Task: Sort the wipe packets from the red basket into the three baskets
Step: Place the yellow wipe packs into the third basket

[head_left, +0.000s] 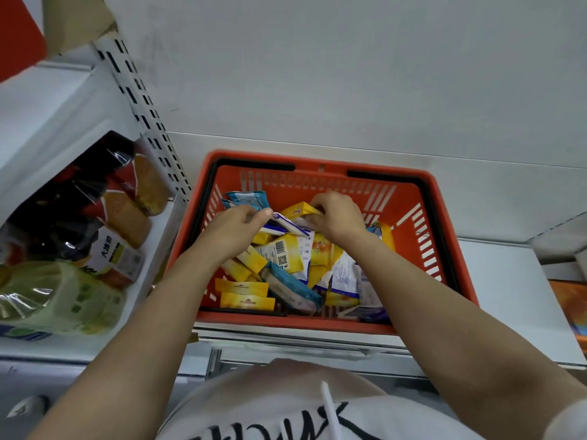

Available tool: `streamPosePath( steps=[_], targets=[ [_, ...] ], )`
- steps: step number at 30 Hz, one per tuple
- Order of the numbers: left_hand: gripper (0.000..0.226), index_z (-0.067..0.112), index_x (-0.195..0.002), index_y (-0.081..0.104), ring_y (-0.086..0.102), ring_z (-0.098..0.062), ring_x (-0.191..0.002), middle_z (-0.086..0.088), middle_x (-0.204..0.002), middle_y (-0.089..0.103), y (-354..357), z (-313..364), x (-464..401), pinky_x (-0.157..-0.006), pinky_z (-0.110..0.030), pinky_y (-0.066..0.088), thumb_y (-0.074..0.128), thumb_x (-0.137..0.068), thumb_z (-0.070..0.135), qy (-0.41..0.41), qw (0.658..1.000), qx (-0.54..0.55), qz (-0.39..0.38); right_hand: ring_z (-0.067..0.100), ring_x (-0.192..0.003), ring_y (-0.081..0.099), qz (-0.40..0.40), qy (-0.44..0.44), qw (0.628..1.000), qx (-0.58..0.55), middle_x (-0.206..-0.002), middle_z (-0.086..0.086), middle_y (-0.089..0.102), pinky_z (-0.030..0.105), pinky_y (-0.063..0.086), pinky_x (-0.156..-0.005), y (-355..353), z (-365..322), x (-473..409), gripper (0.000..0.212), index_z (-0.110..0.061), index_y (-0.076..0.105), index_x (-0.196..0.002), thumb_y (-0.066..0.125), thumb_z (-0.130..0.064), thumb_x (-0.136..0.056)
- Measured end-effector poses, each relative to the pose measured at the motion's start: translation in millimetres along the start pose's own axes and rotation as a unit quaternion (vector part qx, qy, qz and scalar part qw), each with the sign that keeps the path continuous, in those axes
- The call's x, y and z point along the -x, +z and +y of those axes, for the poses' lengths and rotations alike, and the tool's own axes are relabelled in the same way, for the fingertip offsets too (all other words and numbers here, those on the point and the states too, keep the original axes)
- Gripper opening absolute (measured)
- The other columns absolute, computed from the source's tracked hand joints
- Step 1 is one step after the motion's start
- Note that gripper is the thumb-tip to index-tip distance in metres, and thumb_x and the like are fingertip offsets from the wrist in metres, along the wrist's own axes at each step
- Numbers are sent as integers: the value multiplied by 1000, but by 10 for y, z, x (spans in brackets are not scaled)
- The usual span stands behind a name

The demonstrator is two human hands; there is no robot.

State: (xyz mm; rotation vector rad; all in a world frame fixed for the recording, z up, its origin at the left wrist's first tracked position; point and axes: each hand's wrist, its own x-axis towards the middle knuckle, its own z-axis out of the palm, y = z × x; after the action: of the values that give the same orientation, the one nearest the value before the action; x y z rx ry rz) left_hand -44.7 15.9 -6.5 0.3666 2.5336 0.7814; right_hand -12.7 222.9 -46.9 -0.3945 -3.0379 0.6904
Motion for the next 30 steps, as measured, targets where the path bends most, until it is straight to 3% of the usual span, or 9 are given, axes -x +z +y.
streamPosePath(
  steps=[3,6,10,13,18,21,24,26,30],
  targets=[
    [63,22,-140,50,55,-22,-123,-2,-136,58,-42,64,9,-97,-37,45,39,-95,65,6,995,57,83,18,-84,56,126,-42,988,-78,-86,-3,63,32,44,-67,-198,-34,172,6,-19,73,-87,70,-25,-85],
    [77,23,-146,38,71,-22,-99,-7,-129,62,-37,210,-82,-87,-42,58,43,-89,73,-19,963,266,23,11,-90,52,206,-167,952,-152,-92,-10,67,14,37,-80,-369,-168,420,15,-22,78,-96,74,-23,-82],
    [93,24,-152,31,65,-26,-111,-8,-139,54,97,300,-182,-89,-45,57,77,-75,51,-65,915,398,-11,16,-115,55,53,-234,950,-198,-120,-7,67,29,45,-97,-330,-212,661,35,-21,75,-112,80,-10,-78],
    [85,29,-152,29,68,-22,-105,-3,-128,62,128,210,-227,-87,-44,58,79,-83,23,-58,917,394,5,3,-127,50,-147,-126,910,-368,-139,-13,55,29,46,-104,-516,-158,751,46,-24,62,-131,71,-9,-88],
    [82,27,-148,36,72,-23,-100,-3,-113,73,102,221,-221,-92,-53,55,80,-79,26,4,917,395,-48,19,-108,68,-158,155,833,-508,-125,6,67,38,57,-91,-495,-100,607,61,-13,48,-140,71,-35,-88],
    [82,23,-142,46,70,-21,-102,-2,-113,72,72,251,-168,-96,-51,53,78,-71,47,18,947,319,-35,23,-91,73,-151,183,785,-572,-104,12,75,37,60,-78,-429,-115,537,29,-5,65,-114,68,-23,-92],
    [75,22,-136,53,62,-21,-111,-1,-124,65,-56,122,-146,-96,-41,51,70,-77,64,-33,999,-15,-3,21,-81,73,-94,236,780,-573,-97,12,76,36,61,-75,-442,7,500,17,-7,67,-100,68,-21,-92],
    [79,19,-135,56,58,-24,-115,-5,-132,61,-82,73,-131,-95,-38,50,66,-76,71,-84,977,-182,-72,21,-80,73,-95,260,773,-570,-96,12,76,34,61,-71,-447,98,508,18,-5,67,-102,68,-20,-92],
    [94,18,-142,47,58,-25,-116,-6,-137,57,-43,126,-108,-95,-38,51,72,-69,71,-111,947,-258,-158,19,-78,73,-138,267,793,-530,-90,7,77,30,58,-65,-387,91,531,18,-8,68,-100,69,-23,-92]
  ],
)
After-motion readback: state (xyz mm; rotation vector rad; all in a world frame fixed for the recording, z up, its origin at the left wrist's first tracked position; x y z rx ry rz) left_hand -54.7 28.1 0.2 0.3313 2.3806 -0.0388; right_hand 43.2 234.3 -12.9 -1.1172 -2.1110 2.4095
